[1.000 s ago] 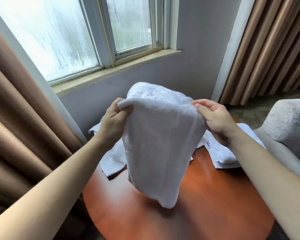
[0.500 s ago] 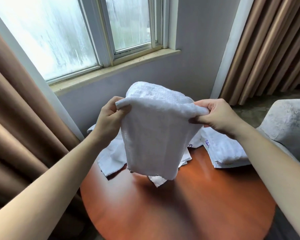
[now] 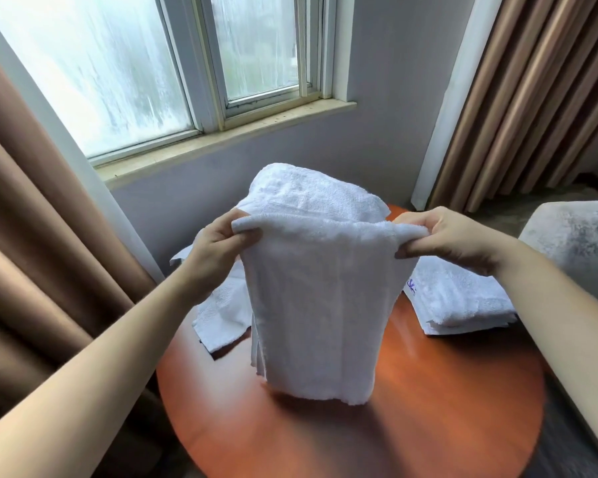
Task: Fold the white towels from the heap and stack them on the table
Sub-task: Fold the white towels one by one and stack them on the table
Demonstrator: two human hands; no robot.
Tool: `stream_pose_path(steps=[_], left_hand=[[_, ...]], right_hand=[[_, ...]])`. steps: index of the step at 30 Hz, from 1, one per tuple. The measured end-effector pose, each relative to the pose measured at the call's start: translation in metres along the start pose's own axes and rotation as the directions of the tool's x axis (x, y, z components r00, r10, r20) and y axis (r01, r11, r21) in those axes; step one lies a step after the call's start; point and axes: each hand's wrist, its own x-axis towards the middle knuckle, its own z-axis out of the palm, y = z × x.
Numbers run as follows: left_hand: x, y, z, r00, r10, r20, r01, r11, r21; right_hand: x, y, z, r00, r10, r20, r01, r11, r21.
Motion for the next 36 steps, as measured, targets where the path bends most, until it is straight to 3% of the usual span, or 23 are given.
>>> stream_pose_path(steps=[5,14,20,23,26,30,36], left_hand=[[0.001,0.005,0.008,0.998,-0.060,-0.018,0.056,0.981,-0.185],[0.002,0.011,0.025,0.985,-0.155,-0.073,0.123,0.936,-0.330],[0.008,0.011,0.020,0.990,-0.106,-0.096,0.070,0.943,-0.325],[0.010,0.010,0.018,0.994,-0.048,-0.094,0.029,0.979,-0.200],[0.009,0.008,0.015,0.998,0.039,-0.050,-0.036,0.997,0.061],[0.006,0.009,0.011,0.990,0.130,0.057,-0.142,0.889,0.434],[-0.002,0.020,0.013,0.984,0.075,0.160,-0.162,0.743,0.649]], right_hand=[[0.000,-0.001,0.018,0.991,-0.060,-0.118,0.092,0.953,0.288],[0.001,-0.019,0.033,0.902,-0.203,-0.381,0.342,0.875,0.343],[0.000,-0.017,0.029,0.901,-0.164,-0.401,0.281,0.926,0.253],[0.000,-0.008,0.024,0.932,-0.138,-0.335,0.175,0.981,0.082],[0.003,0.002,0.021,0.941,-0.121,-0.316,0.062,0.980,-0.192],[0.006,0.002,0.023,0.957,-0.106,-0.270,-0.023,0.900,-0.434],[0.018,-0.002,0.047,0.975,-0.063,-0.213,-0.056,0.857,-0.512]])
